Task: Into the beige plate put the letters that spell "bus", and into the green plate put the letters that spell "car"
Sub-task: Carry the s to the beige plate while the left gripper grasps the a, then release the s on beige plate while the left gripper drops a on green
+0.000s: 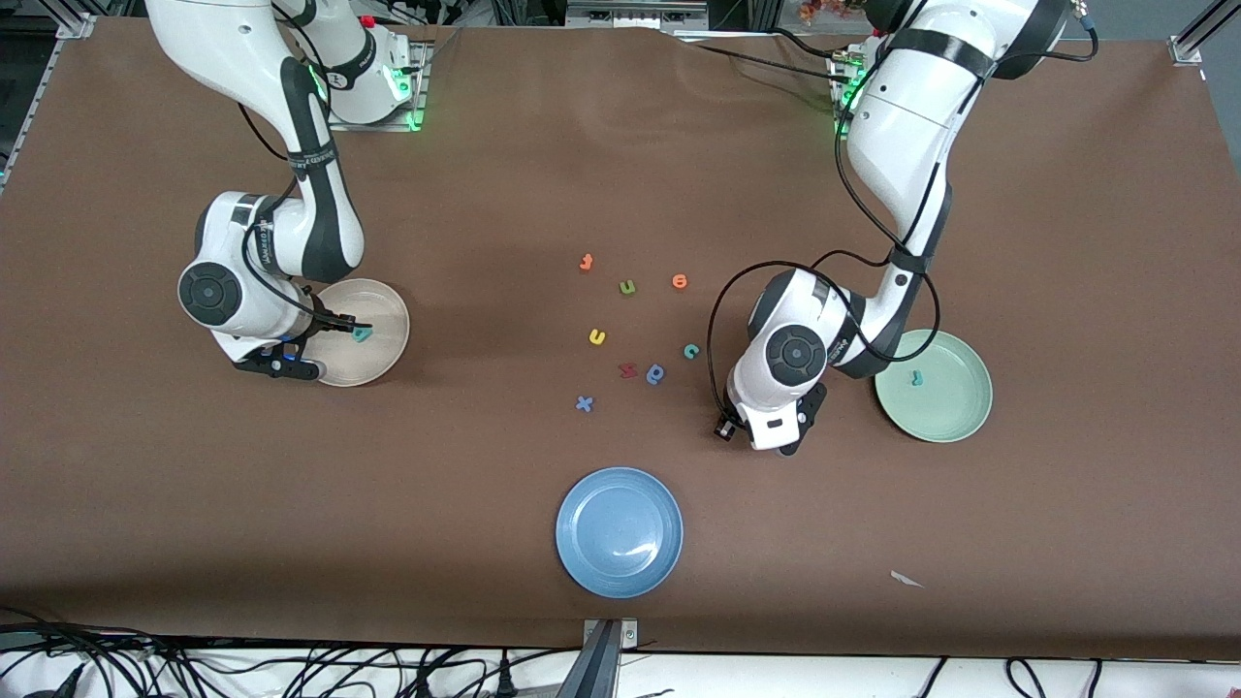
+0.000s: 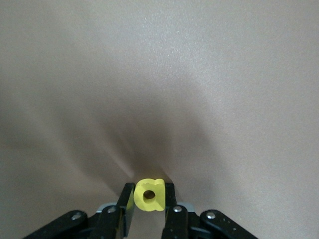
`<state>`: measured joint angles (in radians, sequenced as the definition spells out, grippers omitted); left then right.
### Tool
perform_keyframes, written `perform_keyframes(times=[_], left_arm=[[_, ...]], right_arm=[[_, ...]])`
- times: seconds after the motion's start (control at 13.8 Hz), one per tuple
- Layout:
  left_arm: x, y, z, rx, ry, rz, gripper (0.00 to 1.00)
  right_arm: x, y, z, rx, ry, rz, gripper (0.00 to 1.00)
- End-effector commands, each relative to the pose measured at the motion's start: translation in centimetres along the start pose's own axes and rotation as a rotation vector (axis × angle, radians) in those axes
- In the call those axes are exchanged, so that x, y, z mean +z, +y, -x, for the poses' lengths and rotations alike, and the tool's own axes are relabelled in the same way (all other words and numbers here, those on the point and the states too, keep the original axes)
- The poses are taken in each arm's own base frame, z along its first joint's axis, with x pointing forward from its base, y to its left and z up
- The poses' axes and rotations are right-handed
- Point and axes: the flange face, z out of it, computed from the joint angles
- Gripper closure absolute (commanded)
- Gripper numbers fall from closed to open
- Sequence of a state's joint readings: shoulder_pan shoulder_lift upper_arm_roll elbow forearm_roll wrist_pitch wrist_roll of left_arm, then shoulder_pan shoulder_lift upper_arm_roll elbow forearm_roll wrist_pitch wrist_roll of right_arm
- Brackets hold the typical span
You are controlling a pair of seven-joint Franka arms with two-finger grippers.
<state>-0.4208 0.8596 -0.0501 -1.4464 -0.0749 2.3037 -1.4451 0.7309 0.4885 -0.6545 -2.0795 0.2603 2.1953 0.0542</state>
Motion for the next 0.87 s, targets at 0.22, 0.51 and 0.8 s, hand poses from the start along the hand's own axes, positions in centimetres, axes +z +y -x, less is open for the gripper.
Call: perform_keyframes(times=[0.22,0.51,0.8], left_arm=[[-1.6,-0.5,-1.3,0.079,0.019,-0.071,0.78],[-5.8,-2.2,-4.8,0.269,-0.024,-0.168,0.78],[-9.6,-5.9,-10.2,0.463,-0.019,-0.250,0.79]], right_arm=[[1.3,0.1,-0.2,0.020,-0.003,-0.028,0.01],[-0.2,-1.7,-0.1,0.010,-0.007,-0.040,0.00],[-4.8,-6.2,-0.2,0.046,-0.026,-0.051,0.00]])
